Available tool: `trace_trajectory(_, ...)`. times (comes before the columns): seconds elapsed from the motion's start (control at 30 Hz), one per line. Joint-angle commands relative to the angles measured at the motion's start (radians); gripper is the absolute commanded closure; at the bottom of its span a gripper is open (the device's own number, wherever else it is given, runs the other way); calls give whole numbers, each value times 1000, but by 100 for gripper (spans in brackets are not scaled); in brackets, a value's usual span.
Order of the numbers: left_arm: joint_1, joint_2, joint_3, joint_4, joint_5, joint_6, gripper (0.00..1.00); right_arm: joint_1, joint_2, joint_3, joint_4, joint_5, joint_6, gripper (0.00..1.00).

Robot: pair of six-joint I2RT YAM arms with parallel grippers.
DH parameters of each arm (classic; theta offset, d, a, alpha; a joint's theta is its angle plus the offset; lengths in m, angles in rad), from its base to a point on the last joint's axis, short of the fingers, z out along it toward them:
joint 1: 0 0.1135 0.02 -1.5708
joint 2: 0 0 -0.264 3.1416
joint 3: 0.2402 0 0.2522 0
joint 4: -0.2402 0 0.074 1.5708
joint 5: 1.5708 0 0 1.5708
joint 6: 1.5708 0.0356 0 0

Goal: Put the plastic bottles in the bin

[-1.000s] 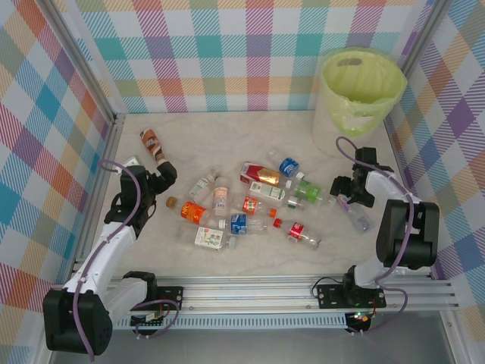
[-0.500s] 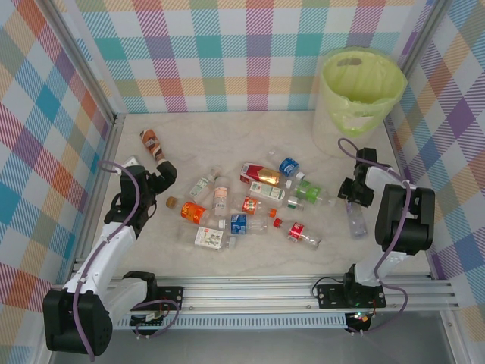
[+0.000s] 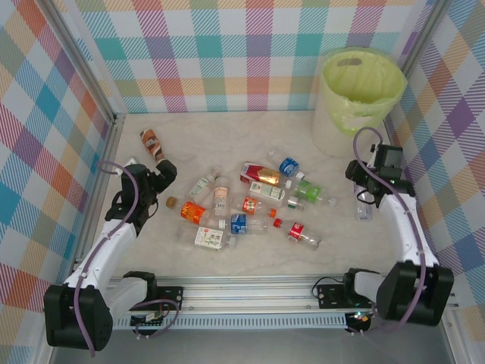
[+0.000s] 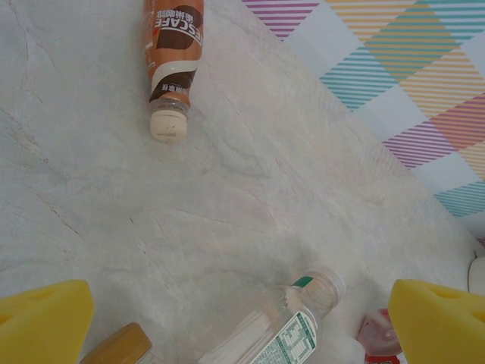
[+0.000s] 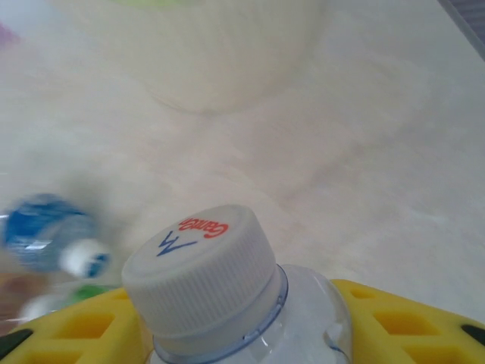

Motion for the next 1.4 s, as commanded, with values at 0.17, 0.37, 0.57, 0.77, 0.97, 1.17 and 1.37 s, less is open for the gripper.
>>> trace_trajectory(0.17, 8, -14, 26, -45, -31, -77, 0, 19, 22, 262, 228, -519, 126, 57)
trace_trajectory(0.37, 9, -17, 19, -75, -30, -101, 0, 25, 221, 556, 398, -542, 281, 57)
trace_trajectory(0.57, 9, -23, 21, -105, -22, -99, 0, 36, 440, 806, 421, -363, 275, 57)
trace_trajectory(0.77, 12, -39, 31, -119, 7, -71, 0, 41, 620, 976, 446, -175, 219, 56)
trace_trajectory(0.97, 12, -80, -1, -104, 1, -70, 0, 46, 763, 1114, 423, -55, 118, 54)
trace_trajectory(1.17, 11, -127, -34, -82, -21, -78, 0, 46, 944, 1397, 118, -21, 41, 51)
trace_trajectory(1.37, 13, -116, -30, -110, -23, -71, 0, 44, 1034, 1437, 0, 24, 20, 49)
